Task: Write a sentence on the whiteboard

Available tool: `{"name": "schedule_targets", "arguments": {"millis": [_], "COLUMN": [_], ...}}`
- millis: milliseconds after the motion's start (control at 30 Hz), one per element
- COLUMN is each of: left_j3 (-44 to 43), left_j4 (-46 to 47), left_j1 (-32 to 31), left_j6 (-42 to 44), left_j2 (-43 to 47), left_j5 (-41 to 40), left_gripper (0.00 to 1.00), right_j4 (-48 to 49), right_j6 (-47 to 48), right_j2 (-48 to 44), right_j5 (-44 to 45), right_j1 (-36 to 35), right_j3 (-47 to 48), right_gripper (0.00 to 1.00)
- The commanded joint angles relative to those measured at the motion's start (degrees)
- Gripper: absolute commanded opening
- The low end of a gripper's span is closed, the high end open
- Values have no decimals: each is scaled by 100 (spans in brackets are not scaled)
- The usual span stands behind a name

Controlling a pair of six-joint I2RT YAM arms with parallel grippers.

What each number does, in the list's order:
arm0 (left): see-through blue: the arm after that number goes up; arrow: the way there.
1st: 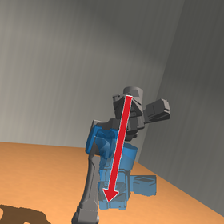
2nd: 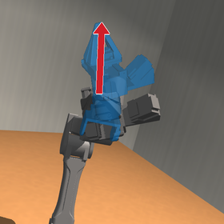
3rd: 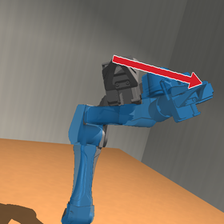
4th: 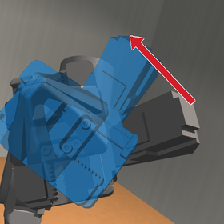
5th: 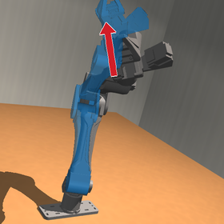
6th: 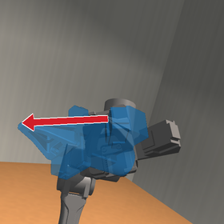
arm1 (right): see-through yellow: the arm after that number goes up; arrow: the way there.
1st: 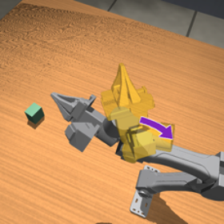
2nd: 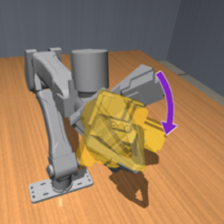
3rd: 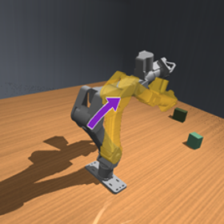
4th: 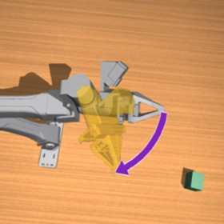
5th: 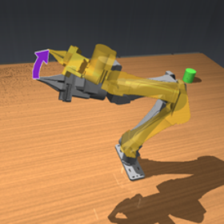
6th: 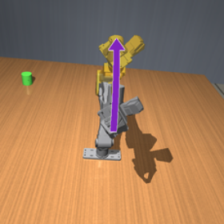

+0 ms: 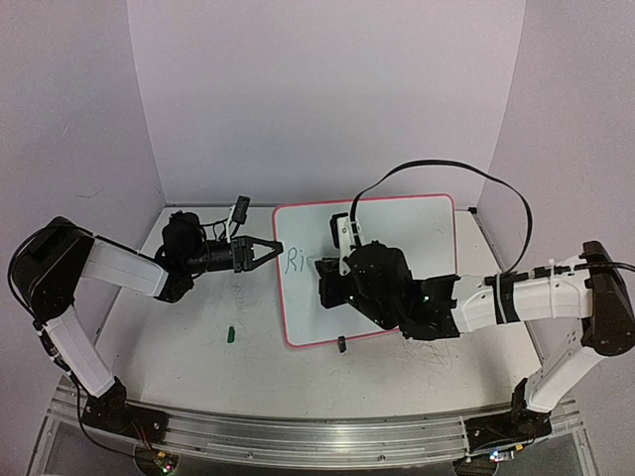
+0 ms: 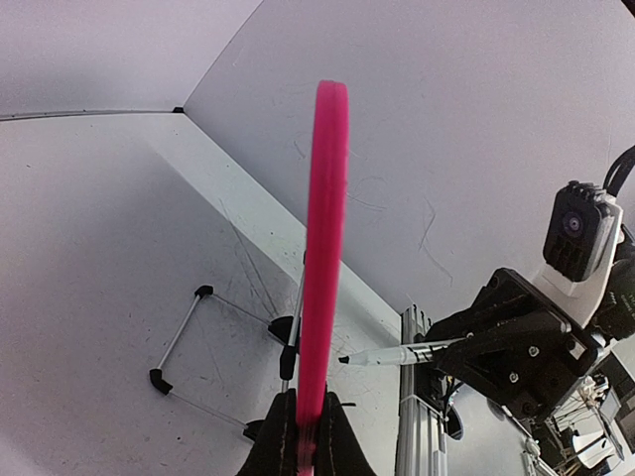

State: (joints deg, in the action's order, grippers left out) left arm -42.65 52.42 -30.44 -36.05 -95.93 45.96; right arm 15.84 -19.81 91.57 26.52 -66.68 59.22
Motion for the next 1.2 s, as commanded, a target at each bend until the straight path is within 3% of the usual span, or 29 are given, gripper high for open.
{"name": "schedule_targets", "arguments": {"millis": [0, 1167], "left_j3": [3, -74], "left_j4": [177, 140], "left_j1": [15, 20], "left_j6": [-177, -170], "left_j2": [337, 308], "left_j5": [120, 148], "left_gripper": [0, 0], "right_j4": [271, 294], "right_j6": [33, 113], "right_j2": [11, 336], "right_j5": [17, 360], "right_j1": [16, 178], "right_j3": [23, 241], "right_gripper": [0, 0]}}
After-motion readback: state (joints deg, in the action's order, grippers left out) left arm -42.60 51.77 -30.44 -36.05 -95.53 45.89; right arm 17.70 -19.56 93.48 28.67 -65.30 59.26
